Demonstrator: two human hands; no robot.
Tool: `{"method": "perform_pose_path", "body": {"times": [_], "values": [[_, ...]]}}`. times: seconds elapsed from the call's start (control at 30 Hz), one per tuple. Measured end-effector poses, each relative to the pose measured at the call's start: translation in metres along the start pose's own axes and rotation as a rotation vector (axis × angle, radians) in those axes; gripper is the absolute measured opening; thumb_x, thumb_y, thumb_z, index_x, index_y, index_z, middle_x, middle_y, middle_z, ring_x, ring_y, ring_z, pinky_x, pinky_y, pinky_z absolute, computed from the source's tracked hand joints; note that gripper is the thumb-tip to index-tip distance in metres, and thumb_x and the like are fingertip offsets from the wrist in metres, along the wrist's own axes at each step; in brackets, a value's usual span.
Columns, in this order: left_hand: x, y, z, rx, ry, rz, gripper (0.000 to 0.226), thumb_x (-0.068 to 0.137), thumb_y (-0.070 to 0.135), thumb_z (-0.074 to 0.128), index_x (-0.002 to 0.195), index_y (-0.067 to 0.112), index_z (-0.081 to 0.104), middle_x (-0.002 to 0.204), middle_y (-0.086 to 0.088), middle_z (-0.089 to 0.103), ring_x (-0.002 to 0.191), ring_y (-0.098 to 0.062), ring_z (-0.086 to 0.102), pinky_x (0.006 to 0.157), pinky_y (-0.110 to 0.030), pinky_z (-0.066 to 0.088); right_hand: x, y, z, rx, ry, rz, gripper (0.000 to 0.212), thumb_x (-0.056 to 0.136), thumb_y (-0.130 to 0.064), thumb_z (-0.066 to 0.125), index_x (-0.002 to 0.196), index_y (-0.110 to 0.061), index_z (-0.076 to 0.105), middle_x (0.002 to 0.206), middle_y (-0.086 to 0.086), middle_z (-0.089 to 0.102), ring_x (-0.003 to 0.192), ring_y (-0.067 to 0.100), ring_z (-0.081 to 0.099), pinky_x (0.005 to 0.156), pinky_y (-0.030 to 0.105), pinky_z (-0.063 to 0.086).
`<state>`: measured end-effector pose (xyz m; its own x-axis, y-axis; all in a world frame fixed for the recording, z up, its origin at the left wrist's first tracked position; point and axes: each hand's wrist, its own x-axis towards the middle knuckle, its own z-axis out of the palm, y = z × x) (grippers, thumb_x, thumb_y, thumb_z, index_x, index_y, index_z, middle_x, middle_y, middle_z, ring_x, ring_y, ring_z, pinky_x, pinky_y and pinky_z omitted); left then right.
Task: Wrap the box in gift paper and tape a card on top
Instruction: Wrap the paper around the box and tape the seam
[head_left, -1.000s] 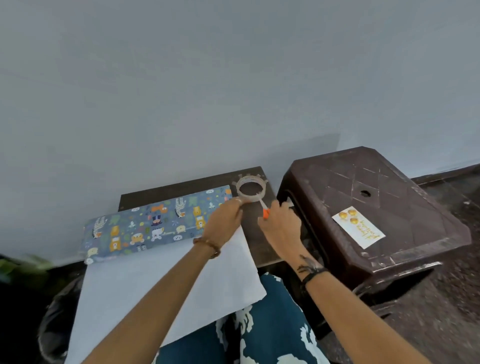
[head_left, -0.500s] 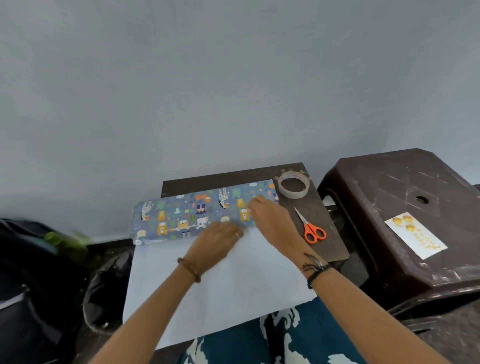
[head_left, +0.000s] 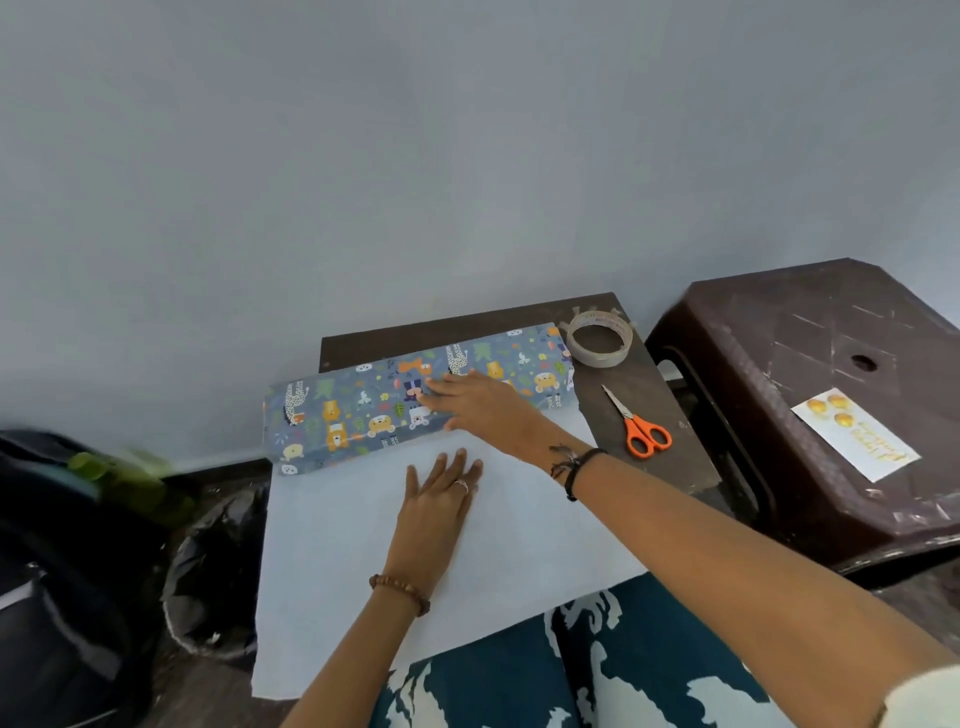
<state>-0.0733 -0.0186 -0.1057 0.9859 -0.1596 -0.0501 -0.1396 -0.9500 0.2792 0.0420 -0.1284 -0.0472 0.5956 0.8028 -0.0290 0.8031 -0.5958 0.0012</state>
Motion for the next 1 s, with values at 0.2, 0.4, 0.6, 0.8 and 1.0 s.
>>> {"method": "perform_pose_path", "body": {"times": [0.2,0.4,0.6,0.8,1.0], "values": [[0.0,-0.004,0.006,0.032,0.056,0.044,0.037,0.085,0.014,0.051,0.12,0.016,0.063,0.128,-0.007,0.058,0.117,-0.032,0.056,0.094,-0.058,0.039,0.0,0.003,0.006,-0.062,0.008,-0.023,0.054,0.101,-0.021,0.036,0.149,-0.017,0.013,0.157,0.003,0.013,0.144,0.021,0.015,0.114,0.034,0.014],[0.0,0.004,-0.002,0.036,0.012,-0.003,0.043,0.103,0.025,0.025,0.146,0.028,0.026,0.155,0.007,0.015,0.145,-0.015,0.012,0.117,-0.039,0.004,0.003,0.005,0.014,-0.025,0.063,-0.038,0.054,0.1,-0.02,0.04,0.148,-0.015,0.018,0.156,0.005,0.017,0.143,0.019,0.018,0.113,0.035,0.017],[0.01,-0.008,-0.062,-0.1,0.139,-0.083,0.038,0.094,0.038,0.042,0.099,0.013,0.07,0.099,-0.005,0.07,0.097,-0.023,0.063,0.083,-0.037,0.048,-0.001,0.002,0.018,0.107,0.174,-0.02,0.048,0.095,-0.014,0.05,0.141,-0.014,0.038,0.148,0.007,0.036,0.133,0.022,0.037,0.107,0.033,0.025],[0.046,-0.034,-0.11,-0.057,0.116,-0.087,0.054,0.086,0.039,0.06,0.134,0.017,0.047,0.137,0.001,0.048,0.129,-0.018,0.041,0.1,-0.031,0.036,-0.006,-0.006,0.026,0.085,0.172,0.046,0.053,0.098,-0.017,0.043,0.147,-0.011,0.023,0.154,0.006,0.023,0.142,0.02,0.022,0.115,0.035,0.009],[0.082,-0.045,-0.085,0.22,-0.226,-0.066,0.088,0.08,0.05,0.064,0.147,0.017,0.017,0.154,-0.001,0.015,0.138,-0.031,0.019,0.107,-0.049,0.028,-0.011,-0.005,0.035,0.235,0.276,0.014,0.046,0.1,-0.013,0.039,0.143,-0.002,0.03,0.153,0.011,0.025,0.142,0.023,0.021,0.115,0.03,0.0]]}}
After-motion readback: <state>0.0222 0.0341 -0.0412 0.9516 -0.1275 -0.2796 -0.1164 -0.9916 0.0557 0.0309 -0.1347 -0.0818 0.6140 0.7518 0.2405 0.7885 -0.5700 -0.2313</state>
